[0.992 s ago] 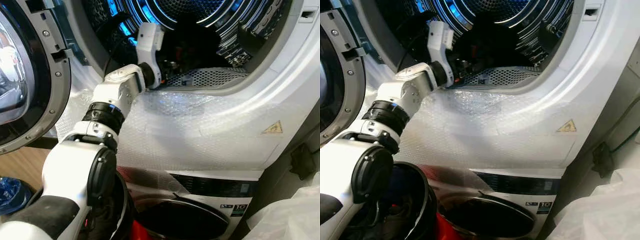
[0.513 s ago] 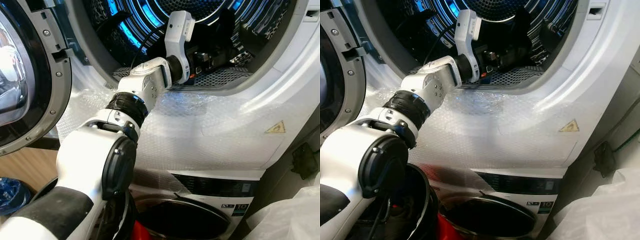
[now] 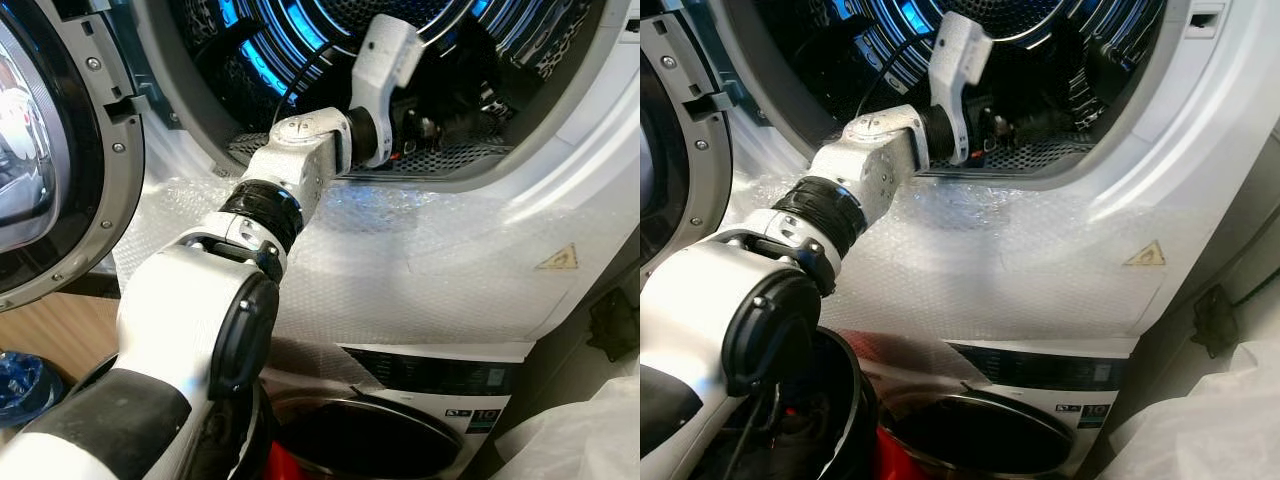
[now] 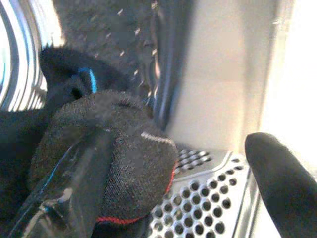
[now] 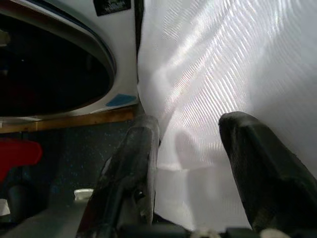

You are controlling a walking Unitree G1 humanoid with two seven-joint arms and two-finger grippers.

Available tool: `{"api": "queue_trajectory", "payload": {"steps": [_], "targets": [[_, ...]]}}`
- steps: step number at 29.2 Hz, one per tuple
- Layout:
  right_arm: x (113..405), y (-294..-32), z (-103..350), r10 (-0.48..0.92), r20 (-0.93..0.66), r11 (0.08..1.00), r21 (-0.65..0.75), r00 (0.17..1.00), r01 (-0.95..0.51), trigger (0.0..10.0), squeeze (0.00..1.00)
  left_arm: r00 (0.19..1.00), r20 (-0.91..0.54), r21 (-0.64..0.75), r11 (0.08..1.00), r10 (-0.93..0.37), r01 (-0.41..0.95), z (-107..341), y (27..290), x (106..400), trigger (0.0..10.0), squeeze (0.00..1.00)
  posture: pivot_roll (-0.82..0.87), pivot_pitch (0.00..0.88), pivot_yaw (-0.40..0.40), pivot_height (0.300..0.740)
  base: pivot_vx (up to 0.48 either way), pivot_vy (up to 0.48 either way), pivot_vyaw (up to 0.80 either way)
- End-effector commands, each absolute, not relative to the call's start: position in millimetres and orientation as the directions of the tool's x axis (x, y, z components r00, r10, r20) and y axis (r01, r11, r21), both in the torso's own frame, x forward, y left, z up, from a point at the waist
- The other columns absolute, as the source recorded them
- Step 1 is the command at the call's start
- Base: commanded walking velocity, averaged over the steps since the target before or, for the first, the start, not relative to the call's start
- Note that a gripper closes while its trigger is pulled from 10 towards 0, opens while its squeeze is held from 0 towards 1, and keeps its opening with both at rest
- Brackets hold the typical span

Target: Clothes washing

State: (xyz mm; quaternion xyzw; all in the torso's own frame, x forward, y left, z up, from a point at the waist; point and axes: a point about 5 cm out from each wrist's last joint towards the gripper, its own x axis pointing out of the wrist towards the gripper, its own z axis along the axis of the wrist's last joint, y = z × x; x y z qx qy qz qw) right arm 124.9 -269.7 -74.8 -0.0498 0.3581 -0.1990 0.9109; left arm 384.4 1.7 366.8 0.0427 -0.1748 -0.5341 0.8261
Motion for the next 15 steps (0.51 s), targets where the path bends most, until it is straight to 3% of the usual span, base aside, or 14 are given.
{"api": "queue_trajectory", "payload": {"steps": [1, 4, 9, 15], "targets": [[128, -264, -76, -0.375, -0.641, 0.926, -0.221, 0.670, 0.306, 10.0, 0.00, 0.359, 0.249, 0.337, 0.428, -0.900, 0.839, 374, 7, 383, 10.0, 0.00, -0.17, 0.000, 0.092, 0.740, 0.000, 0.000, 0.00], [133, -260, -76, -0.361, -0.641, 0.931, -0.211, 0.677, 0.297, 10.0, 0.00, 0.407, 0.327, 0.381, 0.514, -0.853, 0.769, 386, 15, 384, 10.0, 0.00, -0.14, 0.000, 0.083, 0.740, 0.000, 0.000, 0.00], [142, -256, -75, -0.346, -0.636, 0.937, -0.202, 0.689, 0.284, 10.0, 0.00, 0.423, 0.480, 0.423, 0.625, -0.769, 0.656, 408, 31, 382, 10.0, 0.00, -0.12, 0.000, 0.078, 0.740, 0.000, 0.000, 0.00], [154, -251, -72, -0.330, -0.631, 0.943, -0.191, 0.702, 0.271, 10.0, 0.00, 0.302, 0.671, 0.427, 0.686, -0.677, 0.589, 427, 54, 369, 10.0, 0.00, -0.09, 0.000, 0.071, 0.740, 0.000, 0.000, 0.00]]}}
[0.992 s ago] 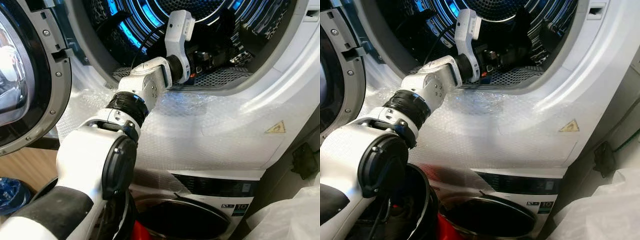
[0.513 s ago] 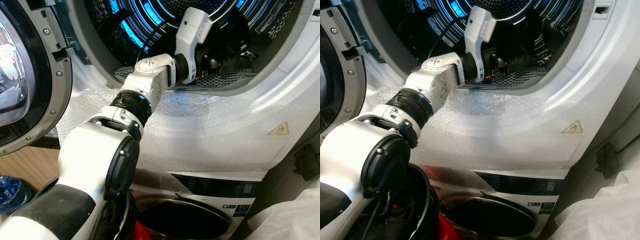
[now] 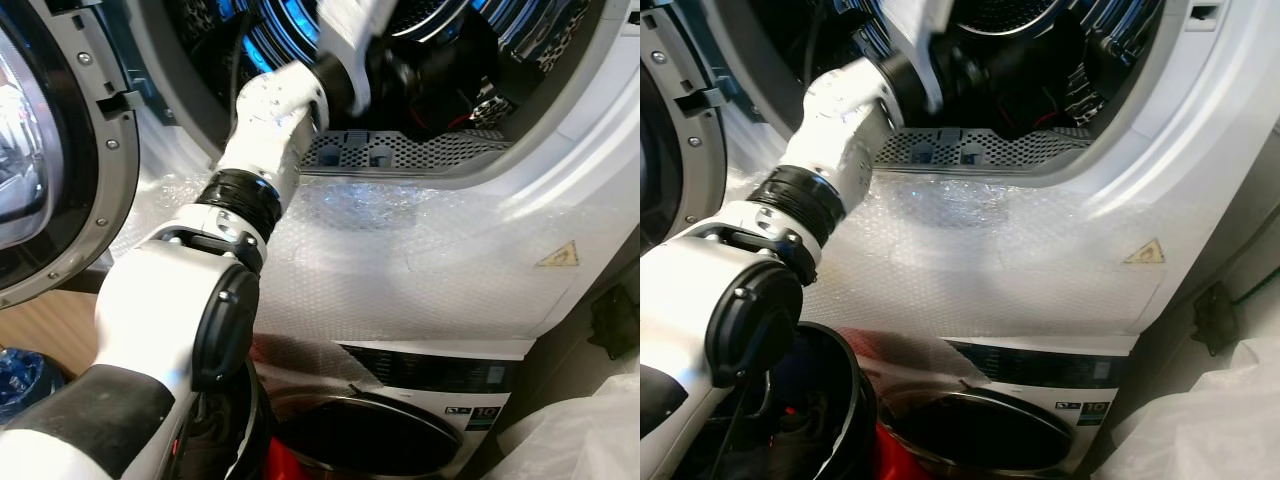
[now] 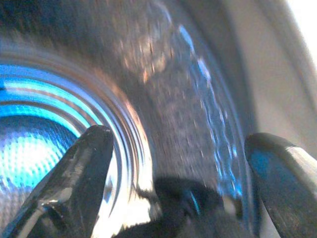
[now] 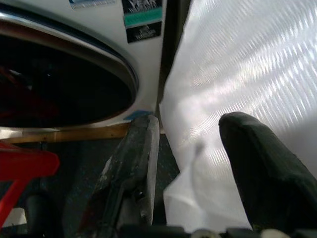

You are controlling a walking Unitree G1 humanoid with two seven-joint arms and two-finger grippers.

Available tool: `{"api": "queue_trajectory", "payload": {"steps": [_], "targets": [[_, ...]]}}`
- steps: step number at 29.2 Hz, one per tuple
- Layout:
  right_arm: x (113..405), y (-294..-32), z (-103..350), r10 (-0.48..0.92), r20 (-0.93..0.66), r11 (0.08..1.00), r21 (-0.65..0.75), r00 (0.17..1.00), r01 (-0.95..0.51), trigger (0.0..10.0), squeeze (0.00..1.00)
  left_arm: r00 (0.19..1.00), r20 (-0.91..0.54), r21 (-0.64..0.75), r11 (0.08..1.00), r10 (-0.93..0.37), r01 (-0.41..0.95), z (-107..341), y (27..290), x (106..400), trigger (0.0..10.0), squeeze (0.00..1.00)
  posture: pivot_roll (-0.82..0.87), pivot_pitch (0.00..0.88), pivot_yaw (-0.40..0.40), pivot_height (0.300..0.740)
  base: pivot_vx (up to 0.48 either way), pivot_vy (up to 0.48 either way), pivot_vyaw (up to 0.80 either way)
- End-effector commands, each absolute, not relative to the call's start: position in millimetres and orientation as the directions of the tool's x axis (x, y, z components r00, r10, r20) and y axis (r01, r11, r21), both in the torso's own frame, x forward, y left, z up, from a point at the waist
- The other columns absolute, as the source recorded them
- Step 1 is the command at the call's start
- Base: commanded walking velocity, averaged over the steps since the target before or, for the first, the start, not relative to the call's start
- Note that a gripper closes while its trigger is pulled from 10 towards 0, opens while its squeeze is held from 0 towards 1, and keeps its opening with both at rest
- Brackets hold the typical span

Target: Clothes washing

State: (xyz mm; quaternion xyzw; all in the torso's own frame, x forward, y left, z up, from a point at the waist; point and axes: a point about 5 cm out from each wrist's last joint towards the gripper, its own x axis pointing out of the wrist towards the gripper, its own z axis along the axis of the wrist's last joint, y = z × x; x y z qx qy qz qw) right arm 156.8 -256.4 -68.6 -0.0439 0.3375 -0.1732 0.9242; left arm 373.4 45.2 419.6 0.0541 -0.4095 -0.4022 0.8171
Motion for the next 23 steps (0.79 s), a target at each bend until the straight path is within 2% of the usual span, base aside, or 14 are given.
{"api": "queue_trajectory", "payload": {"steps": [1, 6, 11, 12, 13, 15, 17, 18, 19, 21, 22, 23], "targets": [[155, -250, -72, -0.328, -0.631, 0.944, -0.190, 0.703, 0.270, 10.0, 0.00, 0.290, 0.687, 0.425, 0.692, -0.667, 0.584, 428, 57, 367, 10.0, 0.00, -0.08, 0.000, 0.075, 0.740, 0.000, 0.000, 0.00], [160, -246, -72, -0.326, -0.627, 0.944, -0.175, 0.707, 0.281, 10.0, 0.00, 0.248, 0.679, 0.509, 0.687, -0.690, 0.519, 414, 66, 353, 10.0, 0.00, -0.07, 0.000, 0.088, 0.740, 0.000, 0.000, 0.00], [160, -236, -76, -0.313, -0.651, 0.947, -0.162, 0.692, 0.276, 10.0, 0.00, 0.320, 0.640, 0.508, 0.697, -0.698, 0.506, 356, 61, 324, 10.0, 0.00, 0.00, 0.000, 0.103, 0.740, 0.000, 0.000, 0.00], [161, -233, -77, -0.307, -0.658, 0.949, -0.159, 0.687, 0.271, 10.0, 0.00, 0.373, 0.648, 0.478, 0.736, -0.664, 0.480, 344, 64, 313, 10.0, 0.00, 0.02, 0.000, 0.101, 0.740, 0.000, 0.000, 0.00], [161, -233, -77, -0.307, -0.658, 0.949, -0.159, 0.687, 0.271, 10.0, 0.00, 0.373, 0.648, 0.478, 0.736, -0.664, 0.480, 344, 64, 313, 10.0, 0.00, 0.02, 0.000, 0.101, 0.740, 0.000, 0.000, 0.00], [164, -228, -77, -0.294, -0.666, 0.954, -0.156, 0.685, 0.258, 10.0, 0.00, 0.438, 0.666, 0.430, 0.791, -0.603, 0.435, 338, 72, 297, 10.0, 0.00, 0.06, 0.000, 0.097, 0.740, 0.000, 0.000, 0.00], [165, -226, -77, -0.287, -0.669, 0.956, -0.154, 0.686, 0.250, 10.0, 0.00, 0.450, 0.661, 0.449, 0.797, -0.600, 0.404, 335, 75, 292, 10.0, 0.00, 0.06, 0.000, 0.097, 0.740, 0.000, 0.000, 0.00], [168, -223, -77, -0.275, -0.671, 0.960, -0.151, 0.689, 0.237, 10.0, 0.00, 0.490, 0.635, 0.486, 0.802, -0.597, 0.348, 322, 80, 284, 10.0, 0.00, 0.08, 0.000, 0.096, 0.740, 0.000, 0.000, 0.00], [171, -222, -76, -0.274, -0.670, 0.960, -0.151, 0.690, 0.234, 10.0, 0.00, 0.561, 0.603, 0.462, 0.822, -0.567, 0.333, 305, 86, 276, 10.0, 0.00, 0.08, 0.000, 0.095, 0.740, 0.000, 0.000, 0.00], [171, -222, -76, -0.274, -0.670, 0.960, -0.151, 0.690, 0.234, 10.0, 0.00, 0.561, 0.603, 0.462, 0.822, -0.567, 0.333, 305, 86, 276, 10.0, 0.00, 0.08, 0.000, 0.095, 0.740, 0.000, 0.000, 0.00], [173, -221, -76, -0.272, -0.670, 0.961, -0.153, 0.691, 0.231, 10.0, 0.00, 0.612, 0.582, 0.439, 0.841, -0.535, 0.318, 293, 91, 268, 10.0, 0.00, 0.10, 0.000, 0.093, 0.740, 0.000, 0.000, 0.00], [173, -221, -76, -0.272, -0.670, 0.961, -0.153, 0.691, 0.231, 10.0, 0.00, 0.612, 0.582, 0.439, 0.841, -0.535, 0.318, 293, 91, 268, 10.0, 0.00, 0.10, 0.000, 0.093, 0.740, 0.000, 0.000, 0.00]]}}
